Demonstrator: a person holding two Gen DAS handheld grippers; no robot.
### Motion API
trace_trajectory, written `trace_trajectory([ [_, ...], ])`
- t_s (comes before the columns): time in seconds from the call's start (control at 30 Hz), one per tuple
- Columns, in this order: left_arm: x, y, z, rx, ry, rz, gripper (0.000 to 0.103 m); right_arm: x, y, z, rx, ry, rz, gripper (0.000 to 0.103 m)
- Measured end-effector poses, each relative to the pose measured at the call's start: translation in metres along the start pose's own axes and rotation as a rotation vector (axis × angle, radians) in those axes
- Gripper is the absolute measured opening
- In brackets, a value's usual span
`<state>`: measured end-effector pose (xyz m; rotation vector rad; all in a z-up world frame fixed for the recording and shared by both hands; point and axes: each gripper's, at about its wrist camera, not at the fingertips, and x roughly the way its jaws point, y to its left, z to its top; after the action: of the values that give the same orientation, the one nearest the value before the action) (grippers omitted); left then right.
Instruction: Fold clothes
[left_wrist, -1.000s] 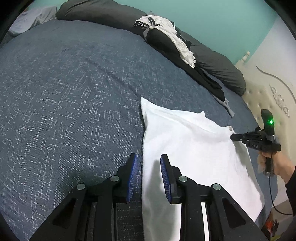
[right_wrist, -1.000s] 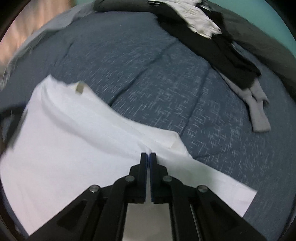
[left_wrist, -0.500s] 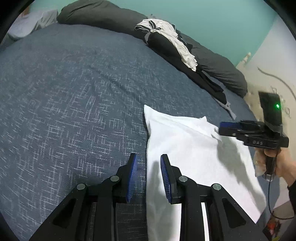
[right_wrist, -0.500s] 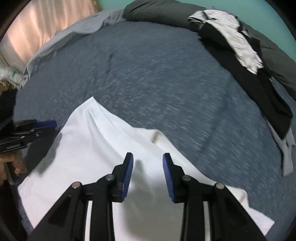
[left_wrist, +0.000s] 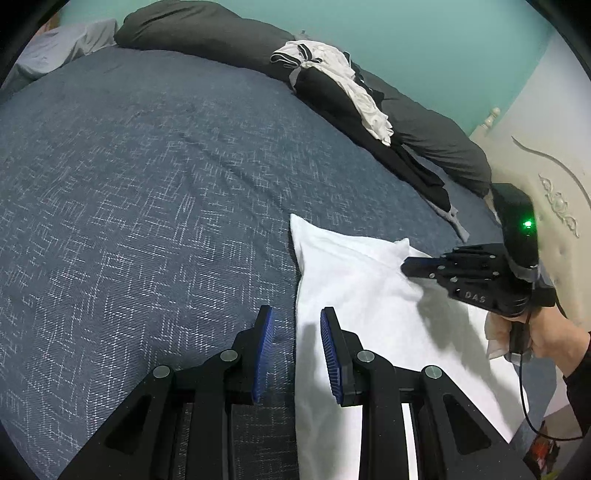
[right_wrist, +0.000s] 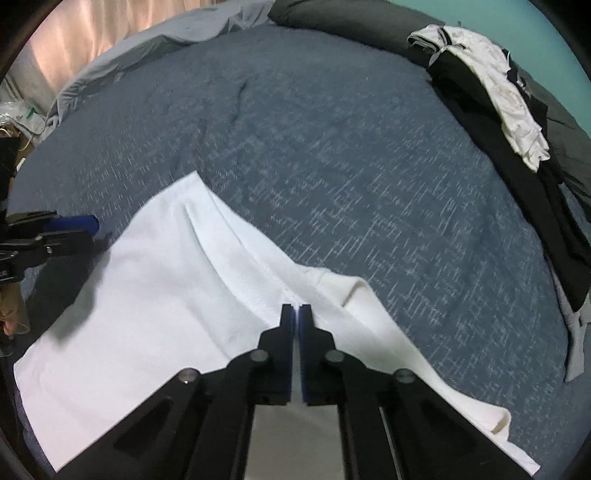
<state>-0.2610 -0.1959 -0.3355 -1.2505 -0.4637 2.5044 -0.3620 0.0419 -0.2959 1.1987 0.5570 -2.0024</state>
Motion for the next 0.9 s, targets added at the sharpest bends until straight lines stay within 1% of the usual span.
trace_trajectory([
  [0.2,-0.001,0.000,0.000,-0.001,-0.002,0.000,0.028,-0.017,-0.010,0.006,0.028,-0.069,-0.007,0.002],
  [0.5,0.000,-0.001,0.000,0.004,0.002,0.002,0.028,-0.012,-0.030,0.005,0.126,-0.054,0.033,0.003],
  [0.57,0.001,0.001,0.000,-0.002,0.004,0.002,0.029,-0.024,-0.045,0.000,0.169,-0.083,0.033,0.003],
  [0.67,0.002,0.003,0.002,-0.015,0.007,-0.007,0.037,-0.052,-0.085,-0.015,0.273,-0.123,0.003,0.005],
  [0.73,0.002,0.003,0.004,-0.021,0.003,-0.018,0.037,-0.069,-0.112,-0.032,0.334,-0.133,-0.045,0.009],
  [0.77,0.002,0.002,0.006,-0.021,0.001,-0.021,0.037,-0.078,-0.127,-0.043,0.366,-0.132,-0.070,0.013],
  [0.8,0.002,0.001,0.008,-0.019,0.000,-0.020,0.037,-0.087,-0.141,-0.055,0.398,-0.128,-0.087,0.015],
  [0.9,0.004,0.000,0.012,-0.026,0.000,-0.022,0.037,-0.104,-0.170,-0.089,0.462,-0.114,-0.107,0.017],
])
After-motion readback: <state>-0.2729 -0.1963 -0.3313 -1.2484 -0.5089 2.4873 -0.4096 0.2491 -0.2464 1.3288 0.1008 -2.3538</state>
